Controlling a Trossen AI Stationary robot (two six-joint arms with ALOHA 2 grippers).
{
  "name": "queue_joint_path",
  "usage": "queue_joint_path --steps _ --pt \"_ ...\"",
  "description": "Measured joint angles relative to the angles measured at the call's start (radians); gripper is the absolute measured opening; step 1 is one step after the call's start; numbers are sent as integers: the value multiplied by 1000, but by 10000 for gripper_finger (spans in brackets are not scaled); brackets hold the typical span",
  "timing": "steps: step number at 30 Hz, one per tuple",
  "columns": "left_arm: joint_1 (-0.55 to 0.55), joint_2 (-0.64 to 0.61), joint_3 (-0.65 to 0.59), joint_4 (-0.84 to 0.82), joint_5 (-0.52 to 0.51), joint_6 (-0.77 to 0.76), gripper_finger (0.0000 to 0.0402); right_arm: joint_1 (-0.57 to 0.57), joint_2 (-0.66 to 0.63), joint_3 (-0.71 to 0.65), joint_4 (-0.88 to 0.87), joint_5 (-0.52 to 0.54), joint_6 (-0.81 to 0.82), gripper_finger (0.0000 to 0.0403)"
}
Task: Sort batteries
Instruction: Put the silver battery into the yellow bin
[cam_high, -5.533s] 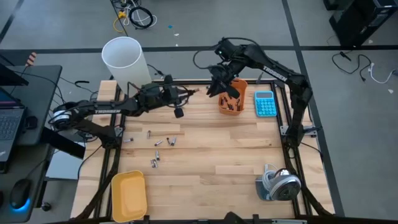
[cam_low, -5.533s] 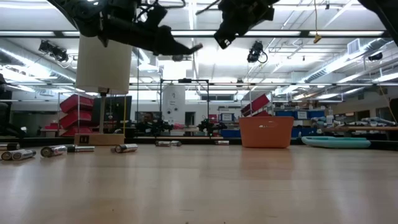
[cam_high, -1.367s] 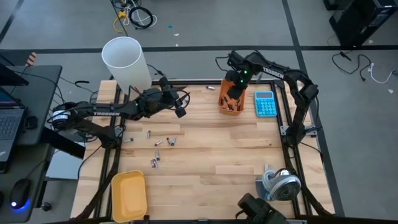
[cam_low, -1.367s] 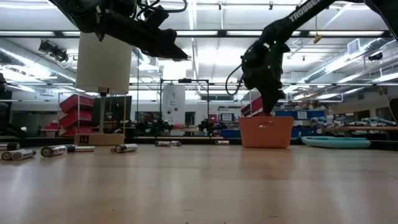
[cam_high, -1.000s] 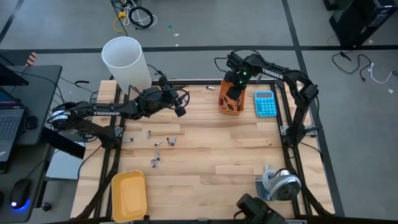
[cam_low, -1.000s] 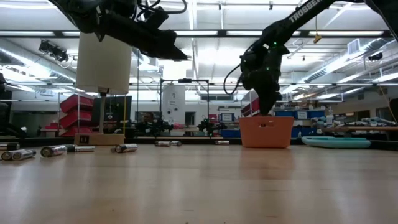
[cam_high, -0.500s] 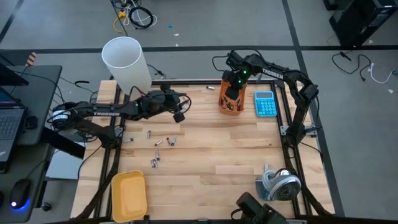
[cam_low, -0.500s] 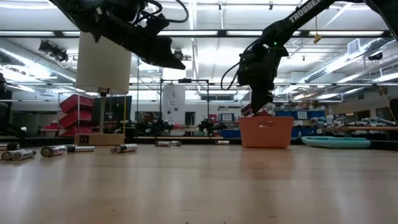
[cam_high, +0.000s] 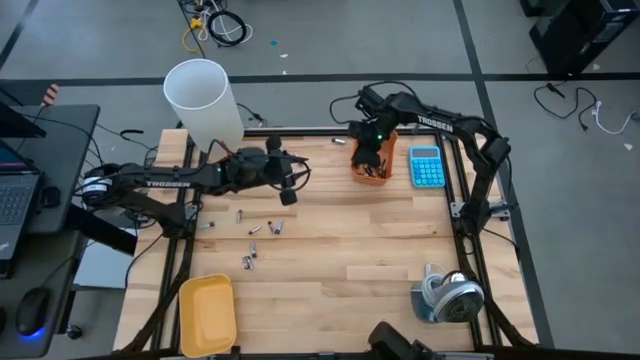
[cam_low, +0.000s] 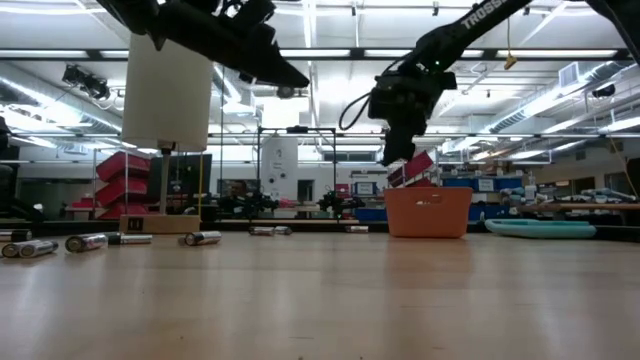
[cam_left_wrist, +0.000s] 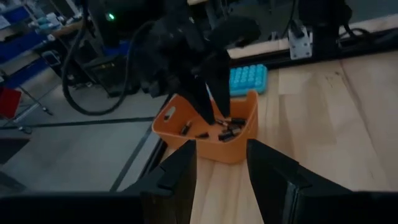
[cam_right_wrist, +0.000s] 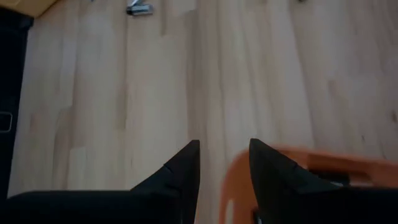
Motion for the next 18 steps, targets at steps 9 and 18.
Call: queue_joint_path --steps 9,18 --pt "-18 -63 -1 -88 0 -7 142 84 -109 0 64 1 -31 123" --pt "-71 -138 -1 -249 1 -28 142 222 -218 0 221 52 7 123"
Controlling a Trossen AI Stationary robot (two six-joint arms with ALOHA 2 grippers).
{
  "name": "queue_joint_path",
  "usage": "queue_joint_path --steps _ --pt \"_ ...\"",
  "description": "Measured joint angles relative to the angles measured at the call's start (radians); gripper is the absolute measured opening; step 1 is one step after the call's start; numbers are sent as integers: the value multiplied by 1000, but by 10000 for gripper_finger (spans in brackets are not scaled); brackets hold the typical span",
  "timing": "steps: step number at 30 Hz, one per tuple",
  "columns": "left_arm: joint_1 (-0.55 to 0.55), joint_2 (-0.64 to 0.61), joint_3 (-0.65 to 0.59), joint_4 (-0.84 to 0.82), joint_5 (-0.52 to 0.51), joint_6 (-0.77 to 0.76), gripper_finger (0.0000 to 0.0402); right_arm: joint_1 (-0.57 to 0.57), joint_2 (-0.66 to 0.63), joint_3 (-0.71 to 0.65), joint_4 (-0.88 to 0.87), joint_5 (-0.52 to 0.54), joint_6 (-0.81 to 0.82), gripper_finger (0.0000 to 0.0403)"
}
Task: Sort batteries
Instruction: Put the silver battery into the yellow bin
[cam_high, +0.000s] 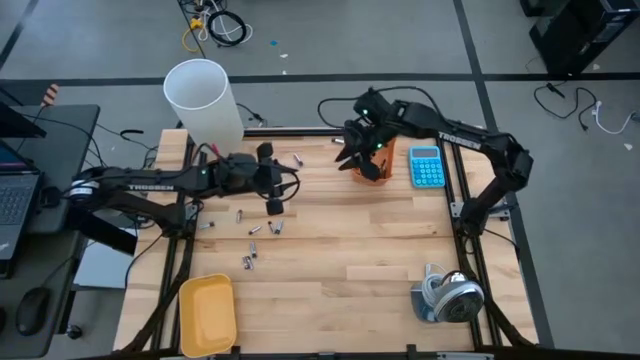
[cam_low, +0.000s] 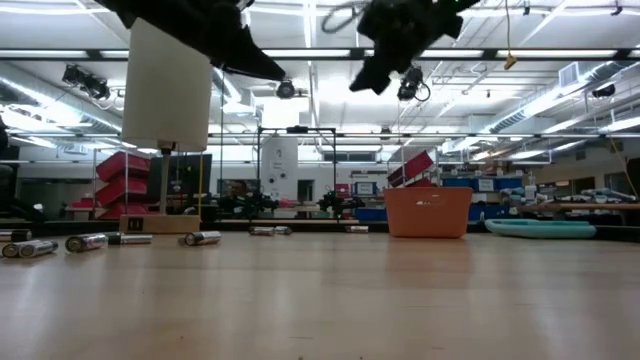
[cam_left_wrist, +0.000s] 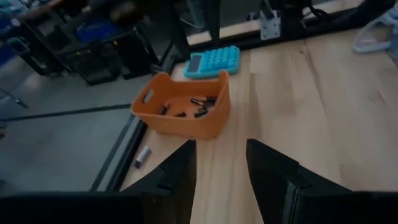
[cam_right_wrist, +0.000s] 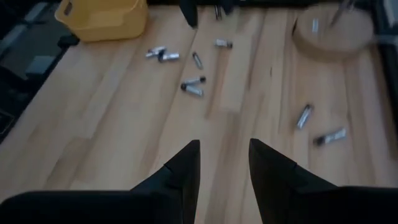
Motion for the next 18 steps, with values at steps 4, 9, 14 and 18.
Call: queue_joint_path --steps 4,9,14,18 --pt "-13 -32 0 -85 0 -5 142 96 -5 0 60 159 44 123" --pt "-42 -58 0 -168 0 -56 142 214 -5 -15 111 402 31 123" --pt "-77 -59 -1 -257 -2 -153 142 272 -5 -92 286 434 23 123" --pt "-113 -58 -1 -323 -28 -194 142 300 -4 -204 432 642 112 123"
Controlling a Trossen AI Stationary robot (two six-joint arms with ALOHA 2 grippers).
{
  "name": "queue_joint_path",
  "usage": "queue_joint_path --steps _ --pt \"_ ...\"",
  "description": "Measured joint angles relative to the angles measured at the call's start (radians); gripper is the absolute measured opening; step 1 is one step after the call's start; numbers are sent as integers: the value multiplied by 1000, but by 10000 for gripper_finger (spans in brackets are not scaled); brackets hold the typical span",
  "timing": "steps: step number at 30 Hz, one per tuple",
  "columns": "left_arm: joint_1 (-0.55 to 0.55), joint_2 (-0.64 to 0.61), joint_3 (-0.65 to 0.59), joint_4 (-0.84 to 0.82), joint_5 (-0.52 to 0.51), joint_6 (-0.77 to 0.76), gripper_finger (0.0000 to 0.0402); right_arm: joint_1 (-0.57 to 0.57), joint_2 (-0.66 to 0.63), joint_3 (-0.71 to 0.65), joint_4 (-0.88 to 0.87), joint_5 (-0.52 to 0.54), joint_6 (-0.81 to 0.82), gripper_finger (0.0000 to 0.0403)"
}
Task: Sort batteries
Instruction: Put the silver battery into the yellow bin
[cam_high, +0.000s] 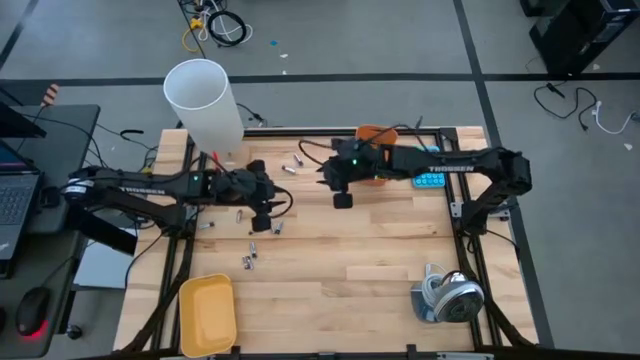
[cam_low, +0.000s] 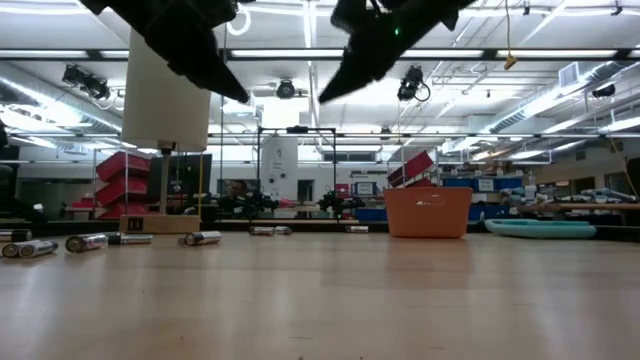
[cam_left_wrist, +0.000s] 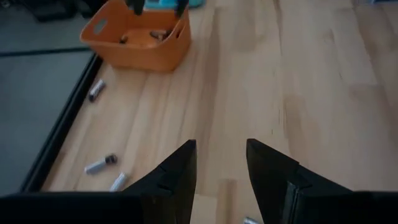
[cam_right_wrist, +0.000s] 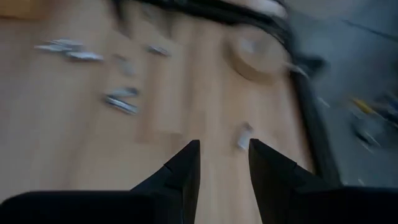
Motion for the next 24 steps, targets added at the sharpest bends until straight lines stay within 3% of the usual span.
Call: queue_joint_path --steps 4,9,14,18,21,24 --pt "-32 0 0 -64 -92 -55 142 13 0 -105 102 181 130 123" --pt "-69 0 -4 -155 -205 -154 142 16 1 -181 242 120 275 125" --pt "-119 0 -4 -205 -218 -146 142 16 1 -190 262 72 378 126" --pt "-161 0 -4 -235 -287 -145 142 25 20 -190 287 66 440 128" --pt "-194 0 -4 -252 -321 -147 142 37 60 -190 345 65 444 128" --pt "-233 0 -4 -252 -322 -151 142 39 111 -190 498 66 348 128"
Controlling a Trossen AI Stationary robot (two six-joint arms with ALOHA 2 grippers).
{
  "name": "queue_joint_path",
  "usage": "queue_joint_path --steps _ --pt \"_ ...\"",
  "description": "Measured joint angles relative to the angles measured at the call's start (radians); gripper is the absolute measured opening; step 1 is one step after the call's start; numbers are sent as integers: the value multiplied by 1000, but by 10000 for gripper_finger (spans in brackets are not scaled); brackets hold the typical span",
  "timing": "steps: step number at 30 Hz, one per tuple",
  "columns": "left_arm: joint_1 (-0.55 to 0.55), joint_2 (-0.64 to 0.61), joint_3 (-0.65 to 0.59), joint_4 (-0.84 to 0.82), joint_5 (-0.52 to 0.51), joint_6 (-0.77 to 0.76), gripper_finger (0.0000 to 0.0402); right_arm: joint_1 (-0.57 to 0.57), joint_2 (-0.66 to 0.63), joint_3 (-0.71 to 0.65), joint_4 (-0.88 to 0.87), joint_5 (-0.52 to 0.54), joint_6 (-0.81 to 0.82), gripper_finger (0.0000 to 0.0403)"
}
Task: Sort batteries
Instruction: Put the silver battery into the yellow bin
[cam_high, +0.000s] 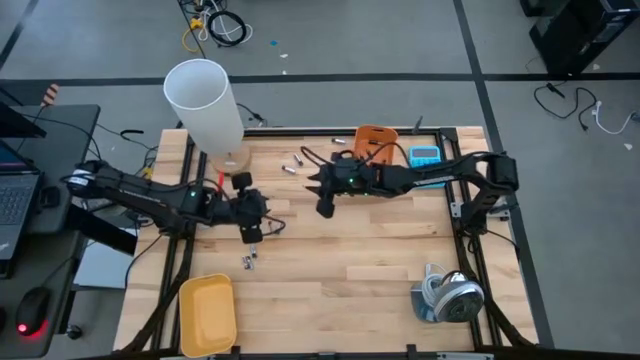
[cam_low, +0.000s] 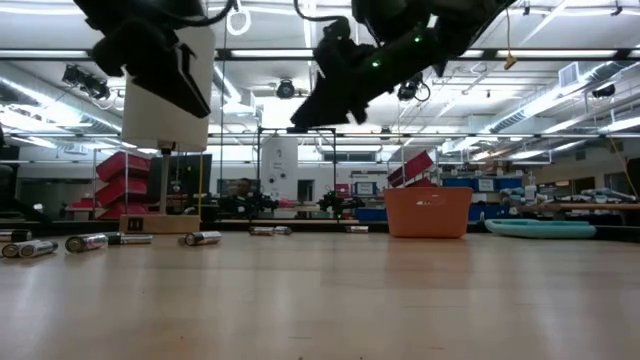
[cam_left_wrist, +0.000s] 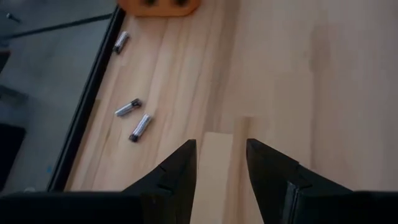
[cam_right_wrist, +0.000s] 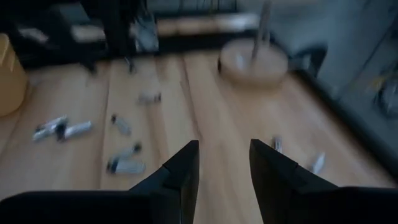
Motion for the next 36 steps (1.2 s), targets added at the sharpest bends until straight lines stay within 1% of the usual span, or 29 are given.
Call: queue_joint_path --steps 2,4,11,13,16,19,21,22,26,28,31,34,36 --pt "-26 0 0 0 -10 0 142 0 31 15 89 37 5 128" --pt "-49 0 0 -1 -32 -2 142 -3 59 53 91 95 4 127" --pt "-86 -14 0 -30 -129 -66 142 -26 130 244 -74 311 -54 127" --pt "-88 -18 0 -54 -151 -102 142 -45 133 281 -122 329 -29 127" --pt "-92 -19 0 -103 -166 -178 142 -90 133 320 -214 316 91 127" --pt "-100 -19 0 -137 -177 -246 142 -132 132 332 -270 246 180 127" --pt "-110 -19 0 -139 -184 -268 142 -150 135 332 -282 193 181 127" --pt "-114 -19 0 -138 -188 -270 142 -155 143 333 -275 183 160 127" --pt "-125 -19 0 -133 -193 -263 142 -156 163 332 -269 175 5 127" --pt "-126 -19 0 -125 -196 -259 142 -154 164 332 -274 175 -18 127" --pt "-125 -19 0 -125 -200 -261 142 -148 164 332 -274 174 20 128" --pt "-126 -19 0 -129 -200 -288 142 -146 164 332 -282 171 105 126" --pt "-126 -19 0 -129 -199 -289 142 -152 164 343 -304 152 159 126"
